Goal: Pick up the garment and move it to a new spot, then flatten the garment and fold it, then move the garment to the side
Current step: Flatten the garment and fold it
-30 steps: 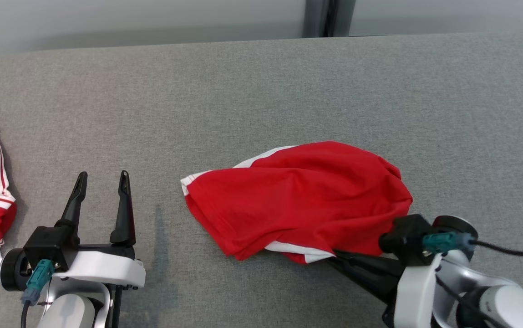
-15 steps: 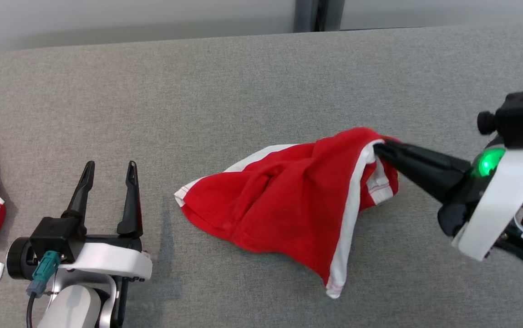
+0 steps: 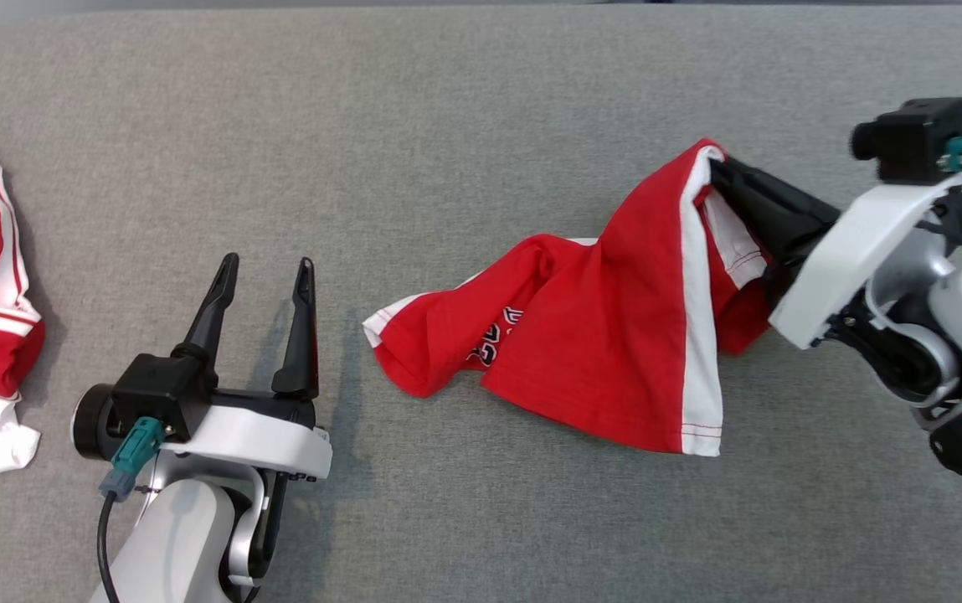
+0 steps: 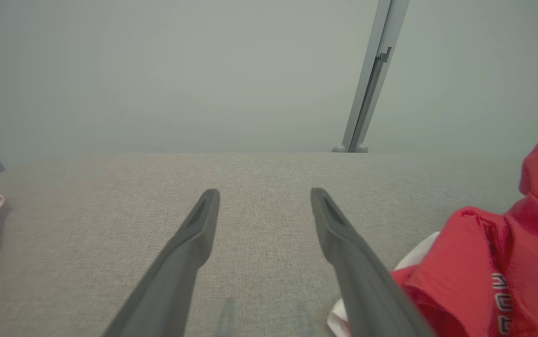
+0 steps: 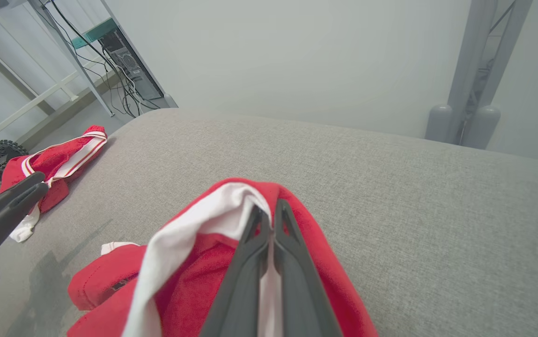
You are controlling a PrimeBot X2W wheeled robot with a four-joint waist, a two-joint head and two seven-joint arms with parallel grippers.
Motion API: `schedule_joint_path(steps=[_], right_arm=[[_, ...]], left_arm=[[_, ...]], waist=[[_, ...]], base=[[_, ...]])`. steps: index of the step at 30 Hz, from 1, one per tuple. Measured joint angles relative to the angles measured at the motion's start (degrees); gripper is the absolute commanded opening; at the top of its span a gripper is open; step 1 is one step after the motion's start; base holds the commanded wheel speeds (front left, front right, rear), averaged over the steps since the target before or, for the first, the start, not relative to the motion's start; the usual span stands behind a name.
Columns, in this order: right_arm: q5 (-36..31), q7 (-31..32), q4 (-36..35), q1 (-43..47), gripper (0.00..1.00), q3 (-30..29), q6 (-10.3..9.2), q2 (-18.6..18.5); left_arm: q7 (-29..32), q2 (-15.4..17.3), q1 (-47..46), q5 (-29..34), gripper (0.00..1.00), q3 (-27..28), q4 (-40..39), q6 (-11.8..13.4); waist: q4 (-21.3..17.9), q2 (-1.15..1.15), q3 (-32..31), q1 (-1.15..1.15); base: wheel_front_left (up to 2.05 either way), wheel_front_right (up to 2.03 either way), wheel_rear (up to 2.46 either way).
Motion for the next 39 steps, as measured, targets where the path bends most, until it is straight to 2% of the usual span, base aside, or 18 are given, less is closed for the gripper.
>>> schedule_joint_path(steps=[6, 7, 8, 9, 10, 17, 22, 24, 28, 33, 39], right_arm=[[-1.68, -5.20, 11.10, -4.03, 0.00, 7.25, 0.03, 3.77], [-1.53, -6.10, 12.62, -4.32, 0.13, 8.23, 0.03, 4.53], [-1.49, -7.08, 13.71, -4.48, 0.41, 9.20, 0.03, 5.13], [-1.22, -8.11, 14.81, -4.58, 0.98, 10.00, 0.03, 5.65], [-0.77, -9.14, 15.69, -4.72, 1.00, 10.62, 0.03, 5.90], [1.01, -18.44, 18.22, -3.43, 1.00, 11.48, 0.03, 5.39], [0.35, -22.30, 16.74, 1.13, 1.00, 7.89, 0.03, 3.56], [-1.09, -22.71, 16.06, 3.64, 1.00, 3.98, 0.03, 3.37], [-9.35, -23.03, 11.40, 9.87, 1.00, -11.23, 0.03, 4.47], [-23.05, -23.02, 3.68, 20.97, 1.00, -26.55, 0.03, 9.82], [-34.31, -22.99, -4.34, 30.71, 1.00, -33.95, 0.03, 15.66]], left_arm=[[-0.36, -0.89, -0.72, 0.33, 1.00, -0.15, 1.60, -0.91], [-0.38, -0.99, -0.82, 0.37, 1.00, -0.15, 1.81, -0.94], [-0.40, -1.08, -0.88, 0.41, 1.00, -0.10, 2.03, -0.99], [-0.40, -1.15, -0.90, 0.46, 1.00, -0.09, 2.24, -1.01], [-0.41, -1.23, -0.91, 0.59, 1.00, -0.07, 2.44, -1.18], [-0.49, -1.27, -1.09, 1.09, 1.00, 0.11, 3.21, -1.49], [-0.55, -0.52, -0.43, 1.34, 1.00, 1.03, 3.16, -1.40], [-0.56, -0.31, -0.18, 1.35, 1.00, 1.43, 2.99, -1.10], [-0.55, 0.42, 0.98, 1.40, 1.00, 2.34, 2.22, -0.41], [-0.55, 1.60, 2.54, 1.43, 1.00, 3.14, 1.03, 0.35], [0.04, 3.03, 5.11, 1.51, 1.00, 3.75, -1.01, 1.63]], waist=[[1.55, 0.00, 1.47, 0.00], [1.65, 0.00, 1.56, 0.00], [1.67, 0.00, 1.55, 0.00], [1.65, 0.00, 1.48, 0.00], [1.59, 0.00, 1.39, 0.00], [0.32, 0.00, -0.01, 0.00], [-1.45, 0.00, -1.44, 0.00], [-2.19, 0.00, -2.05, 0.00], [-3.63, 0.00, -3.21, 0.00], [-4.89, 0.00, -4.88, 0.00], [-5.69, 0.00, -7.29, 0.00]], base=[[0.00, 0.00, 0.00], [0.00, 0.00, 0.00], [0.00, 0.00, 0.00], [0.00, 0.00, 0.00], [0.00, 0.00, 0.00], [0.00, 0.00, 0.00], [0.00, 0.00, 0.00], [0.00, 0.00, 0.00], [0.00, 0.00, 0.00], [0.00, 0.00, 0.00], [0.00, 0.00, 0.00]])
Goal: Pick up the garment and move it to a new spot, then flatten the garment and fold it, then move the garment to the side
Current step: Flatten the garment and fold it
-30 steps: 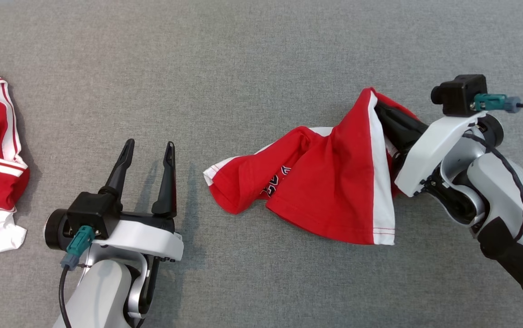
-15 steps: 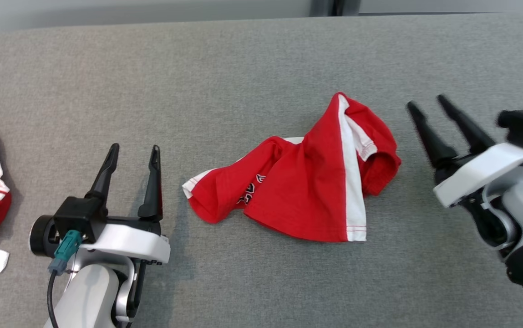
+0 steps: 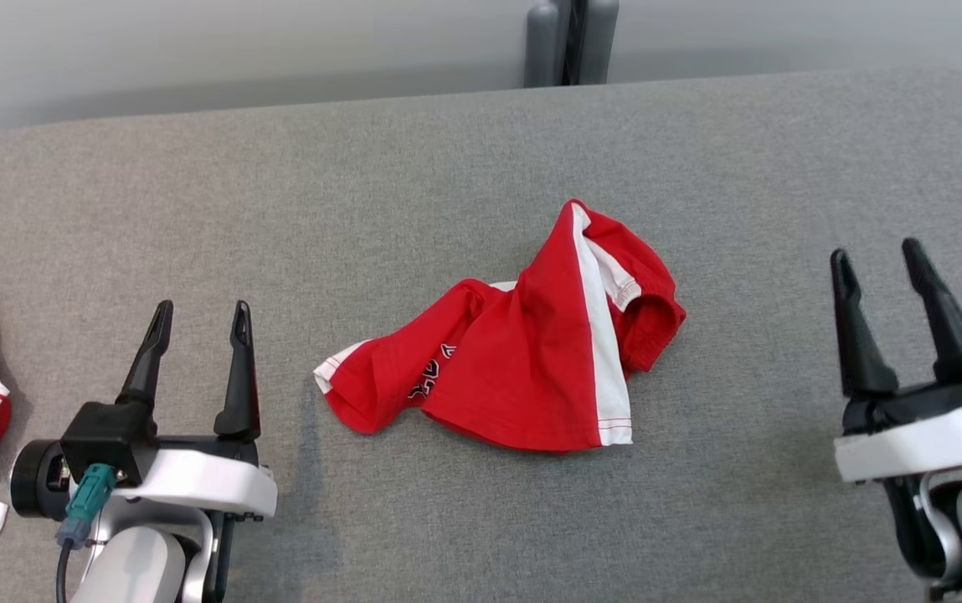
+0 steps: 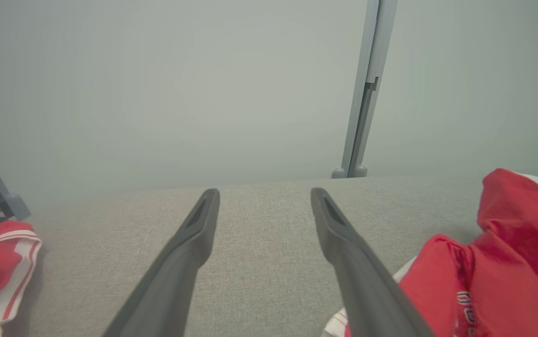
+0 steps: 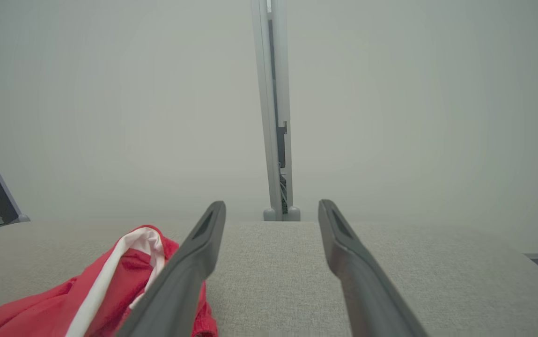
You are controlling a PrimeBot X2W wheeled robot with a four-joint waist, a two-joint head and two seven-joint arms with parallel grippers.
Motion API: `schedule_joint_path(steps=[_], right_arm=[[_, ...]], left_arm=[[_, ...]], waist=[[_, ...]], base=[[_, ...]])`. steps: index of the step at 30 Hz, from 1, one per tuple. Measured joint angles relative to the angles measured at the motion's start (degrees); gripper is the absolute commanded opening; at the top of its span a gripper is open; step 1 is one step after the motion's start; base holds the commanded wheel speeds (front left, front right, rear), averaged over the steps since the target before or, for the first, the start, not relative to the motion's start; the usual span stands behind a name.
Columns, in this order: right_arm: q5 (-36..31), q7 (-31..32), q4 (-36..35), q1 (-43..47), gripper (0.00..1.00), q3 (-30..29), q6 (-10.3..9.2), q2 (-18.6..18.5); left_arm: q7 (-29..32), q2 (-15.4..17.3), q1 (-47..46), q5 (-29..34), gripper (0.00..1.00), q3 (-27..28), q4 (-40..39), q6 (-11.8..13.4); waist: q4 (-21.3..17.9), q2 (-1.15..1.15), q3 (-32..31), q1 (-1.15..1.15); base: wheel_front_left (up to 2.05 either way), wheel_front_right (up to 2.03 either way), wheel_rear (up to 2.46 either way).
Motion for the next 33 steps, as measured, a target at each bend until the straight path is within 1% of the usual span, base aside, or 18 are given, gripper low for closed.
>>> schedule_joint_path(steps=[3, 7, 12, 18, 29, 31, 33], right_arm=[[-2.89, 1.67, -2.85, 3.28, 1.00, -1.43, 0.01, 2.25], [-4.39, 4.70, -5.53, 7.90, 1.00, -3.38, 0.01, 5.05], [-5.32, 6.33, -6.58, 10.62, 1.00, -4.14, 0.01, 6.14], [-5.67, 7.42, -7.21, 11.67, 1.00, -4.91, 0.01, 6.77], [-5.97, 8.26, -7.50, 11.90, 1.00, -5.44, 0.01, 7.06], [-6.01, 8.62, -7.67, 11.86, 1.00, -5.42, 0.01, 7.16], [-6.04, 8.82, -7.80, 11.84, 1.00, -5.43, 0.01, 7.23]], left_arm=[[0.62, 0.35, 1.59, 0.49, 1.00, -0.10, -1.33, 0.87], [1.46, 1.07, 4.39, 0.54, 1.00, -0.14, -3.07, 1.88], [2.67, 1.61, 6.71, 0.87, 1.00, -0.42, -4.75, 3.04], [3.19, 2.00, 8.09, 0.83, 1.00, -0.51, -5.63, 3.52], [3.89, 2.11, 7.59, 1.33, 1.00, -2.09, -6.88, 3.66], [5.00, 2.18, 6.74, 1.98, 1.00, -3.55, -7.56, 3.08], [6.11, 2.10, 5.61, 2.61, 1.00, -5.73, -8.33, 1.69]], waist=[[-0.24, 0.00, -1.29, 0.00], [-0.32, 0.00, -3.48, 0.00], [0.24, 0.00, -5.35, 0.00], [1.04, 0.00, -6.31, 0.00], [1.83, 0.00, -5.60, 0.00], [1.85, 0.00, -5.27, 0.00], [1.82, 0.00, -4.96, 0.00]], base=[[0.00, 0.00, 0.00], [0.00, 0.00, 0.00], [0.00, 0.00, 0.00], [0.00, 0.00, 0.00], [0.00, 0.00, 0.00], [0.00, 0.00, 0.00], [0.00, 0.00, 0.00]])
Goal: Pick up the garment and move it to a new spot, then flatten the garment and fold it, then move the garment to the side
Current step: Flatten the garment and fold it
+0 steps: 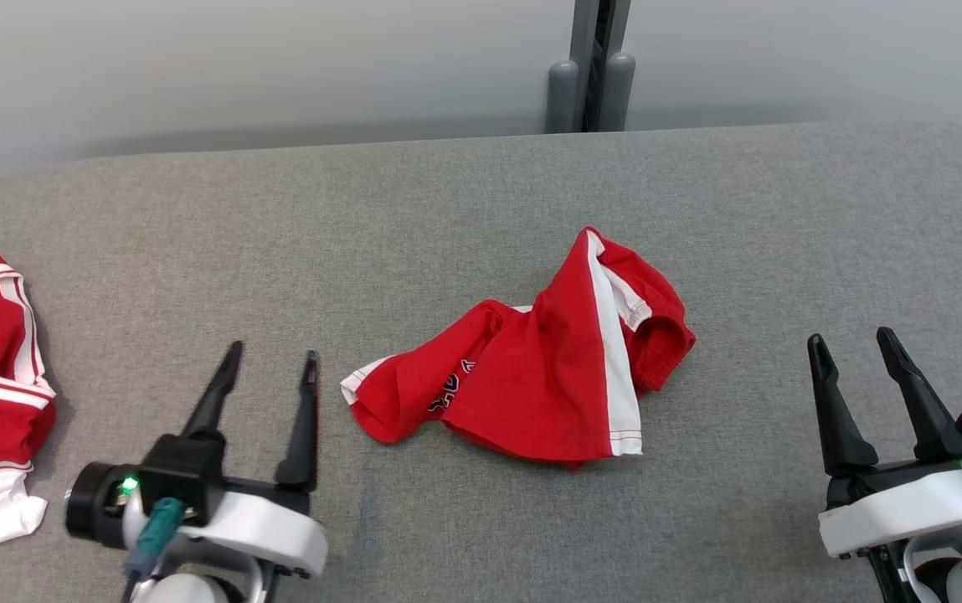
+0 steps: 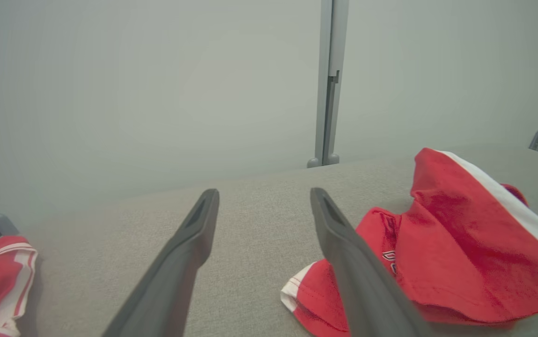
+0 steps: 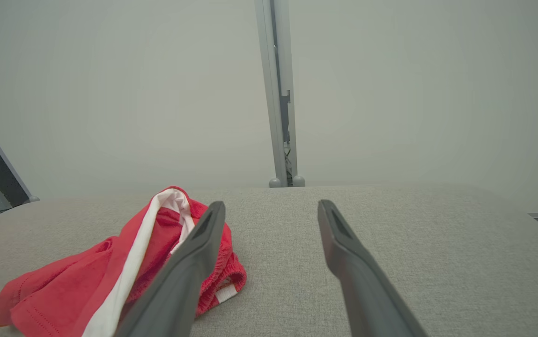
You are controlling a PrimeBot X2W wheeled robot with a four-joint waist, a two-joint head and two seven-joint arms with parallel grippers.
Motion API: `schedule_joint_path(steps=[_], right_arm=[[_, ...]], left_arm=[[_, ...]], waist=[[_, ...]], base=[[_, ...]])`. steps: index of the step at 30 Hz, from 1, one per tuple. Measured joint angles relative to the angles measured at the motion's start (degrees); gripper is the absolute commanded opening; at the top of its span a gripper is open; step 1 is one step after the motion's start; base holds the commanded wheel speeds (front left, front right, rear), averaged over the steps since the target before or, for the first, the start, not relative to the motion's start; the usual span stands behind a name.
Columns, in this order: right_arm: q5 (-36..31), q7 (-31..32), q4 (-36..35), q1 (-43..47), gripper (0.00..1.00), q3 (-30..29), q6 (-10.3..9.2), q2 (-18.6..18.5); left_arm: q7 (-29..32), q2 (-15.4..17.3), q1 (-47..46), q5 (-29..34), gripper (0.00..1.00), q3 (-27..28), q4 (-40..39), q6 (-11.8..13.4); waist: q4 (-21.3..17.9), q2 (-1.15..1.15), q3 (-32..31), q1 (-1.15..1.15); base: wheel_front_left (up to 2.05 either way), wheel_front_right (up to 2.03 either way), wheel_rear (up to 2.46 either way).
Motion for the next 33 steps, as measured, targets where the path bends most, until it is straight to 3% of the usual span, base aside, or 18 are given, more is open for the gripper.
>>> schedule_joint_path(steps=[9, 10, 15, 24, 25, 26, 27, 33], right_arm=[[0.01, 0.34, 0.04, -1.10, 1.00, 1.13, 0.00, 0.18], [0.01, 0.34, 0.04, -1.10, 1.00, 1.13, 0.00, 0.18], [0.15, 0.45, 0.77, -2.20, 1.00, 1.93, 0.00, 0.34], [0.64, -0.78, 2.09, -3.71, 1.00, 2.68, -0.01, 0.70], [0.66, -0.81, 2.23, -3.83, 1.00, 2.77, 0.00, 0.76], [0.73, -0.97, 2.38, -3.99, 1.00, 2.83, 0.00, 0.81], [0.74, -1.20, 2.60, -4.22, 1.00, 2.90, -0.01, 0.81], [0.71, -1.81, 3.00, -4.42, 1.00, 2.27, 0.00, 1.25]], left_arm=[[11.43, -3.94, -5.86, 1.23, 1.00, -15.83, -1.01, -11.27], [11.43, -3.94, -5.86, 1.23, 1.00, -15.83, -1.01, -11.27], [18.07, -4.90, -8.99, 0.64, 1.00, -21.39, 0.48, -16.40], [23.20, -4.79, -15.69, 3.46, 1.00, -25.42, 5.97, -18.69], [23.37, -4.81, -16.25, 3.59, 0.81, -25.57, 6.73, -18.71], [23.38, -4.80, -16.71, 4.01, 0.27, -25.72, 7.35, -18.76], [23.25, -4.77, -17.20, 4.37, 0.00, -25.73, 7.80, -18.72], [21.25, -3.93, -18.41, 5.59, 0.00, -24.51, 8.56, -16.72]], waist=[[-1.49, 0.00, 2.05, 0.00], [-1.49, 0.00, 2.05, 0.00], [-3.06, 0.00, 3.36, 0.00], [-6.80, 0.00, 5.71, 0.00], [-7.18, 0.00, 5.93, 0.00], [-7.52, 0.00, 6.15, 0.00], [-7.83, 0.00, 6.34, 0.00], [-8.26, 0.00, 6.80, 0.00]], base=[[0.00, 0.00, 0.00], [0.00, 0.00, 0.00], [0.00, 0.00, 0.00], [0.00, 0.00, 0.00], [0.00, 0.00, 0.00], [0.00, 0.00, 0.00], [0.00, 0.00, 0.00], [0.00, 0.00, 0.00]])
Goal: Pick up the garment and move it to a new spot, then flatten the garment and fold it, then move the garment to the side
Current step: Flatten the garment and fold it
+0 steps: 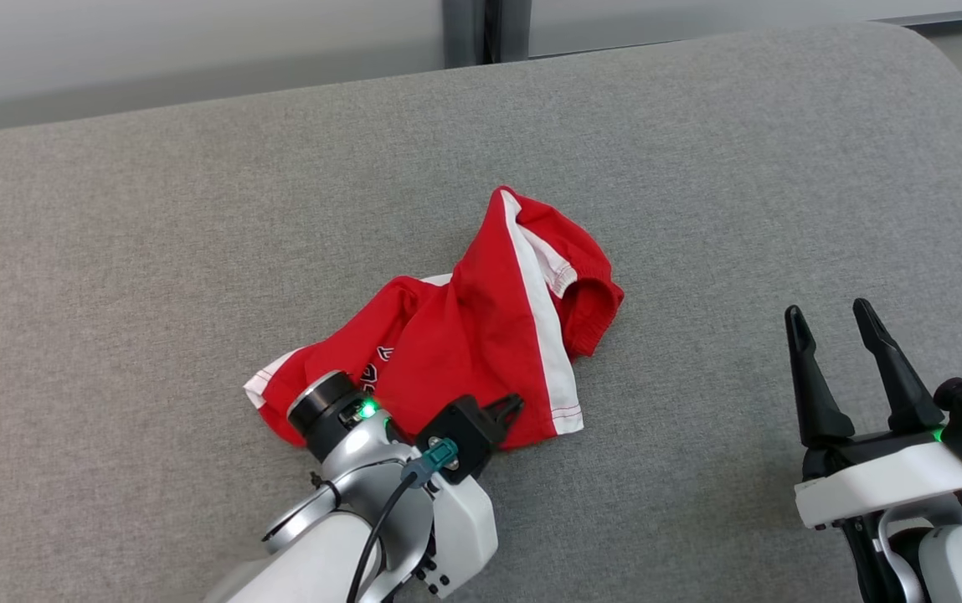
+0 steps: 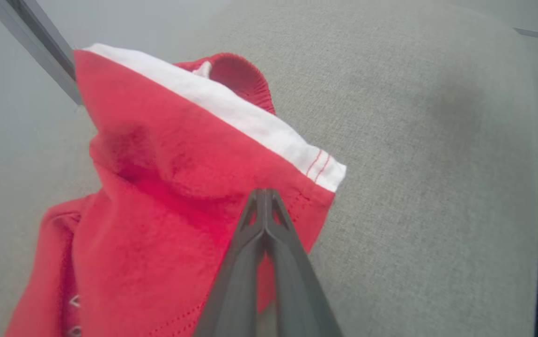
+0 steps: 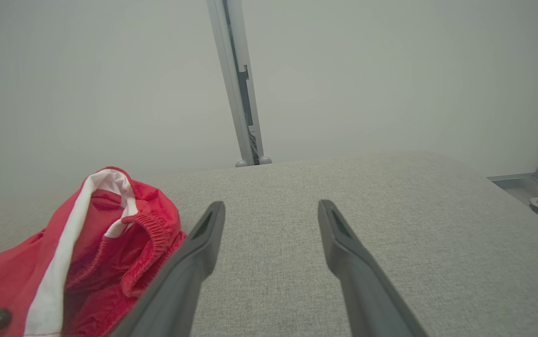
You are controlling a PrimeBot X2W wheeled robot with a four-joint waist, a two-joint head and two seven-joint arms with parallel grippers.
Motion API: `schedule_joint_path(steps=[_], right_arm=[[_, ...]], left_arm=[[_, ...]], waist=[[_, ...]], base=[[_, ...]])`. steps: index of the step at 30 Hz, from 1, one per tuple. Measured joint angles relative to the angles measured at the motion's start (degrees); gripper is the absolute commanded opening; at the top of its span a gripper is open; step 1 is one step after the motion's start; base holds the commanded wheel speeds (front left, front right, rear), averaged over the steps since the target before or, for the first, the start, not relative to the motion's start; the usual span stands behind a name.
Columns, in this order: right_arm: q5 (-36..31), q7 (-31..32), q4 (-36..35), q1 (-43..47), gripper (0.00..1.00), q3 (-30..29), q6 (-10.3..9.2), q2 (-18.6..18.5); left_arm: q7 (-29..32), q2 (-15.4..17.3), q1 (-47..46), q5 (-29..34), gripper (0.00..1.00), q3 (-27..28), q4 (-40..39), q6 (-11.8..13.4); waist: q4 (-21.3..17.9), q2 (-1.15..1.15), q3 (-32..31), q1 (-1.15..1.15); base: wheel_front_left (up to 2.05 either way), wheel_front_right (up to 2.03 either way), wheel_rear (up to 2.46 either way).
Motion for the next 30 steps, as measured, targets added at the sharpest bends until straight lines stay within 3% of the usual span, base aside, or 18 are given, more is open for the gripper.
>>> schedule_joint_path(steps=[9, 13, 14, 15, 22, 30], right_arm=[[0.14, -0.13, 0.12, -0.03, 1.00, -0.93, 0.00, 0.29], [-0.15, -0.13, 0.01, -0.03, 1.00, -1.02, 0.00, 0.26], [-0.19, -0.11, -0.01, -0.03, 1.00, -1.05, 0.00, 0.25], [-0.19, -0.04, -0.09, -0.02, 1.00, -1.10, -0.01, 0.25], [-0.37, 0.52, -0.79, 0.36, 1.00, -1.68, 0.00, 0.11], [-0.77, 1.33, -1.72, 1.35, 1.00, -1.99, 0.00, -0.33]], left_arm=[[-2.10, 1.30, 0.31, 0.27, 0.00, 1.27, -2.54, 2.21], [-4.82, 1.02, 2.06, -0.73, 0.00, 3.76, -5.08, 5.02], [-5.79, 1.01, 2.61, -1.09, 0.40, 4.83, -5.88, 6.17], [-6.77, 1.15, 3.12, -1.53, 1.00, 6.04, -6.69, 7.30], [-14.70, 2.34, 7.77, -4.95, 1.00, 14.60, -11.67, 13.21], [-22.20, 5.04, 13.34, -9.87, 1.00, 24.60, -12.76, 16.92]], waist=[[2.27, 0.00, -0.35, 0.00], [3.37, 0.00, -1.06, 0.00], [3.62, 0.00, -1.30, 0.00], [3.90, 0.00, -1.53, 0.00], [6.06, 0.00, -2.76, 0.00], [8.18, 0.00, -4.24, 0.00]], base=[[0.00, 0.00, 0.00], [0.00, 0.00, 0.00], [0.00, 0.00, 0.00], [0.00, 0.00, 0.00], [0.00, 0.00, 0.00], [0.00, 0.00, 0.00]])
